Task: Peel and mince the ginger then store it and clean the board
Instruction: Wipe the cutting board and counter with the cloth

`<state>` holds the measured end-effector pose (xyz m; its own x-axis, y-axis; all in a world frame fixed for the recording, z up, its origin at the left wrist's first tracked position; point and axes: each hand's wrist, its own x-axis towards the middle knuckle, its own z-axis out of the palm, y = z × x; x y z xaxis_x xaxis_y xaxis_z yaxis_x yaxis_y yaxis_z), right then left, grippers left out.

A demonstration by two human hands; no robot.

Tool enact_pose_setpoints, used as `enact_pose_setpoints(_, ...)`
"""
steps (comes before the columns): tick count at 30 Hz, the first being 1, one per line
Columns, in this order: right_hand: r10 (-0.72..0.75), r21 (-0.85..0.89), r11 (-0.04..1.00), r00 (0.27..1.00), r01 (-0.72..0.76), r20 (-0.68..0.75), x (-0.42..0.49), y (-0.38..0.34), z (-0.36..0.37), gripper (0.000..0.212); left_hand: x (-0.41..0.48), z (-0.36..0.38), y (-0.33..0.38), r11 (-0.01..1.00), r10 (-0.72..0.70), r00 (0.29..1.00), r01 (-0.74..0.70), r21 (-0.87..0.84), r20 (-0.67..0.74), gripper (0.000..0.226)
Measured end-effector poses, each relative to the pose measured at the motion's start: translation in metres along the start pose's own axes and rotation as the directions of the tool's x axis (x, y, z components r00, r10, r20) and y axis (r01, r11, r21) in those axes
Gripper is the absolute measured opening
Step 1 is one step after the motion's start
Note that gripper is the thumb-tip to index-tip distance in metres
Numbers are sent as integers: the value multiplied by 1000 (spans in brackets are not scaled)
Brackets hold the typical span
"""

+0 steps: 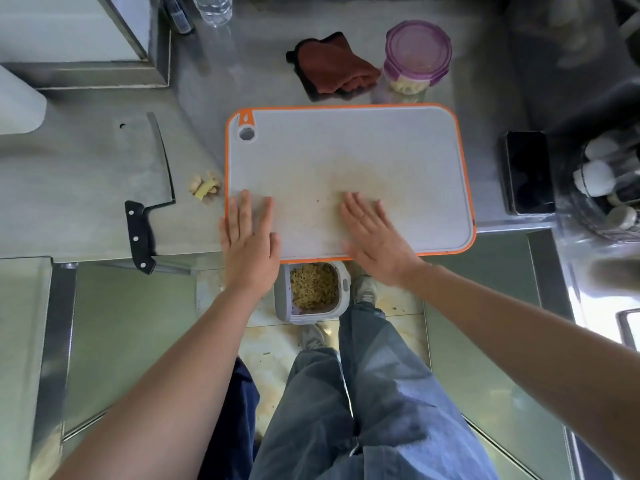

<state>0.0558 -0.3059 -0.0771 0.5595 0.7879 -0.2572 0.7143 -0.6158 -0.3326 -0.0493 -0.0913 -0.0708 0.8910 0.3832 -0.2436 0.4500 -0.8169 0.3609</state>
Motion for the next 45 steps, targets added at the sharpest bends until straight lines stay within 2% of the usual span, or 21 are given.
enact_pose_setpoints(4, -233, 160, 961, 972, 224, 39, -38, -20, 5, 61, -5, 7, -10, 992, -13, 997, 4, 128, 73, 56)
enact_pose_setpoints(6, -287, 252, 927, 958, 277, 3, -45, -21, -3, 56, -3, 7, -8, 990, -31, 995, 17, 142, 98, 57)
enact_pose_setpoints(9, -182, 282, 934, 972, 217, -147, -25, -12, -13, 54, -2, 7, -9, 990, -35, 992, 18, 141, 119, 58)
enact_pose_setpoints(12, -37, 192, 980, 996, 52, -81, -2, -3, -12, 66, -1, 6, -9, 990, -43, 989, 23, 140, 143, 58)
enact_pose_setpoints(14, -73, 74, 995, 997, 74, -8, -6, -8, 0, 69, -1, 6, -8, 989, -49, 988, 28, 146, 143, 59)
enact_pose_setpoints(16, -191, 23, 982, 981, 190, 33, -24, -20, 11, 67, 0, 6, -8, 988, -49, 987, 26, 149, 151, 59)
enact_pose_setpoints(19, -321, 142, 938, 947, 316, 19, -54, -29, 18, 60, 0, 5, -8, 988, -50, 985, 25, 153, 163, 59)
enact_pose_setpoints(22, -291, 238, 923, 953, 302, -81, -51, -27, 7, 55, 0, 6, -8, 987, -43, 986, 18, 157, 159, 58)
enact_pose_setpoints(24, -195, 204, 953, 969, 223, -151, -36, -24, 2, 57, 1, 6, -8, 988, -49, 985, 24, 155, 164, 58)
enact_pose_setpoints(25, -151, 173, 969, 979, 174, -140, -31, -24, 1, 59, 1, 6, -8, 988, -53, 985, 27, 155, 165, 58)
enact_pose_setpoints(27, -204, 111, 970, 975, 214, -91, -31, -24, 7, 58, 1, 7, -9, 987, -50, 985, 24, 158, 168, 59)
enact_pose_setpoints(29, -306, 161, 936, 950, 312, -61, -40, -27, 9, 50, 1, 7, -9, 987, -47, 984, 19, 161, 173, 59)
enact_pose_setpoints(30, -312, 211, 923, 947, 322, -78, -40, -27, 7, 48, 1, 7, -9, 987, -48, 984, 19, 161, 174, 59)
enact_pose_setpoints(32, -209, 262, 933, 965, 246, -161, -29, -24, 2, 51, 1, 6, -9, 987, -48, 983, 20, 160, 177, 59)
enact_pose_setpoints(34, -101, 287, 948, 983, 142, -153, -16, -21, 0, 56, 1, 6, -9, 988, -50, 982, 22, 154, 180, 59)
enact_pose_setpoints(38, -158, 368, 908, 977, 200, -142, -9, -19, -8, 34, 1, 4, -8, 989, -49, 982, 22, 149, 184, 59)
enact_pose_setpoints(40, -113, 389, 907, 984, 160, -141, -1, -18, -12, 43, 1, 3, -7, 989, -50, 980, 21, 149, 191, 59)
enact_pose_setpoints(42, -154, 312, 936, 987, 163, -53, 7, -20, -11, 59, 0, 3, -7, 990, -49, 981, 23, 141, 187, 59)
enact_pose_setpoints(44, -259, 240, 937, 966, 253, -5, 5, -23, -4, 57, 1, 3, -7, 989, -54, 981, 26, 146, 186, 59)
enact_pose_setpoints(45, -290, 263, 923, 957, 282, -10, -1, -25, -3, 51, 1, 3, -7, 989, -57, 981, 29, 148, 187, 59)
